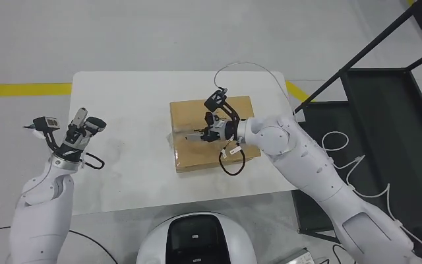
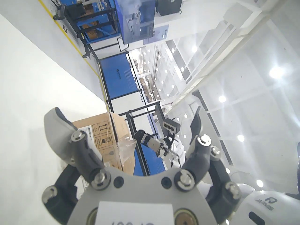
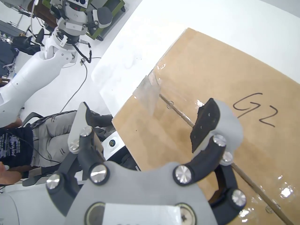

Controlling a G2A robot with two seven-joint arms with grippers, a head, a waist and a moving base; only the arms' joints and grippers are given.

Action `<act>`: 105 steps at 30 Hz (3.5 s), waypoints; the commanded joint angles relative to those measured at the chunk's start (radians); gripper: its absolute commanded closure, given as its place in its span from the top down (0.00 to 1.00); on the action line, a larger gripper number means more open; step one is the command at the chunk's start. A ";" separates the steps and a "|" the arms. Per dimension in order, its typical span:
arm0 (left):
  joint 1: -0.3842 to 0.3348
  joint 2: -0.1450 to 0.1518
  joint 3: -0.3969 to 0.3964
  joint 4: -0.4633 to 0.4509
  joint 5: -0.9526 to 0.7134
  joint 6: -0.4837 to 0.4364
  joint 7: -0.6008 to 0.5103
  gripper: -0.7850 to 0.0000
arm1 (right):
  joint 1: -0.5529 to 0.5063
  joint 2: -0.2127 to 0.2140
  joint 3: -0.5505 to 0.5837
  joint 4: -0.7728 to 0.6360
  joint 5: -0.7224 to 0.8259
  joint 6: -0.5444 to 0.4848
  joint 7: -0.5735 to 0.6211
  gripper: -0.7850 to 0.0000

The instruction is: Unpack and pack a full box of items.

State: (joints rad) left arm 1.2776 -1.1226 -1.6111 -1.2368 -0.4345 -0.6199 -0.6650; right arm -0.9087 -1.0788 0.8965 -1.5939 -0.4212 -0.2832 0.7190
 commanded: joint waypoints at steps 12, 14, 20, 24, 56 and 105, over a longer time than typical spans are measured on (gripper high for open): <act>0.033 0.011 -0.090 0.010 -0.037 0.000 0.053 1.00 | 0.052 -0.051 -0.140 -0.009 -0.267 0.193 -0.078 1.00; 0.033 0.011 -0.090 0.010 -0.037 0.000 0.053 1.00 | 0.058 -0.060 -0.164 -0.011 -0.310 0.230 -0.083 1.00; 0.033 0.011 -0.090 0.010 -0.037 0.000 0.053 1.00 | 0.070 -0.085 -0.215 -0.005 -0.422 0.317 -0.084 1.00; 0.033 0.011 -0.090 0.010 -0.037 0.000 0.053 1.00 | 0.057 -0.090 -0.209 -0.014 -0.468 0.359 -0.087 1.00; 0.033 0.011 -0.090 0.010 -0.037 0.000 0.053 1.00 | -0.081 -0.090 -0.048 -0.065 -0.700 0.509 -0.032 1.00; 0.033 0.011 -0.090 0.010 -0.037 0.000 0.053 1.00 | -0.039 -0.199 -0.120 -0.022 -0.873 0.544 0.071 1.00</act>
State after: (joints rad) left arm 1.3109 -1.1117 -1.7006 -1.2267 -0.4718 -0.6200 -0.6121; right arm -0.9352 -1.2797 0.7665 -1.6060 -1.2856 0.2598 0.7889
